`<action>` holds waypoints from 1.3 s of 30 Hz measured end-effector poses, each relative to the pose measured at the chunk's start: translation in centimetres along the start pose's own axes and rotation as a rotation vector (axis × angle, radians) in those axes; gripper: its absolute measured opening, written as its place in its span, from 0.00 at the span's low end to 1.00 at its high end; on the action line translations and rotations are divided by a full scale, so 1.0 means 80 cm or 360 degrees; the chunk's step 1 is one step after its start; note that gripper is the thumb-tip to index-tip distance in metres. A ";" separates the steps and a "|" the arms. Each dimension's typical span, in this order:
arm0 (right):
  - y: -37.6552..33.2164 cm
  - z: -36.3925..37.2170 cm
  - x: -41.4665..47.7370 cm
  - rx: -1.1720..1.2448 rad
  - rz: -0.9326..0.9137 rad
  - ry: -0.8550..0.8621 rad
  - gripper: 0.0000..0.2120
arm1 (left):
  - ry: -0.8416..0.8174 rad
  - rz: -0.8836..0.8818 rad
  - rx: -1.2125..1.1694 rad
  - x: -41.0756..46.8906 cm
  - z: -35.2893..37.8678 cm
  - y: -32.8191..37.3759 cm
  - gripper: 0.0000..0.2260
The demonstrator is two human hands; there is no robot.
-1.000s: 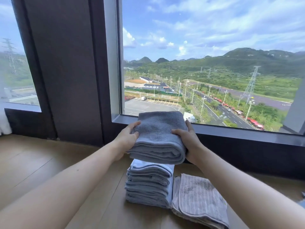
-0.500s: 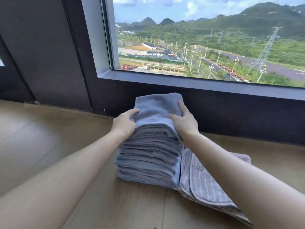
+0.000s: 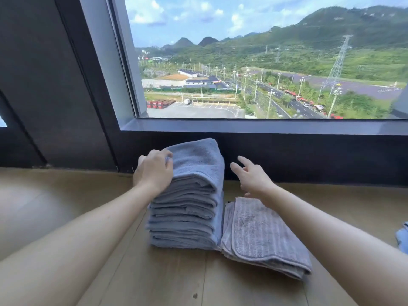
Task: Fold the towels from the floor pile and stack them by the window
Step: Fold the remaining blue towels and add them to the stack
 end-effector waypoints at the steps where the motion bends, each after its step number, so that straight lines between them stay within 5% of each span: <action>1: 0.007 -0.025 -0.013 -0.0019 0.0021 0.0018 0.26 | 0.0049 0.0096 -0.0034 -0.007 -0.008 0.026 0.14; 9: 0.129 -0.217 -0.139 -0.0242 0.0363 0.0040 0.17 | -0.0278 0.0565 -0.0343 -0.127 0.058 0.244 0.11; 16: 0.218 -0.318 -0.218 -0.0585 0.0457 0.0050 0.16 | -0.0678 0.0650 -0.0391 -0.232 0.164 0.363 0.09; 20: 0.268 -0.335 -0.228 -0.0982 0.0496 0.0004 0.18 | -0.0812 0.0689 -0.0344 -0.269 0.208 0.384 0.09; 25: 0.325 -0.356 -0.224 -0.1006 0.0629 0.0142 0.23 | -0.0898 0.0663 -0.0302 -0.282 0.249 0.385 0.10; 32: 0.373 -0.351 -0.203 -0.0824 0.0742 0.0211 0.35 | -0.0959 0.0619 -0.0356 -0.286 0.283 0.396 0.10; 39: 0.398 -0.350 -0.191 -0.0428 0.0757 0.0394 0.34 | -0.1096 0.0603 -0.0388 -0.303 0.316 0.402 0.11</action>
Point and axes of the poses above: each hand's wrist, its own x-axis towards the middle knuckle, its own z-axis out of the palm, y = z × x, the point moved 7 cm from there along x, towards the middle knuckle, and after that the axes turned 1 degree about -x, right-handed, at the moved point
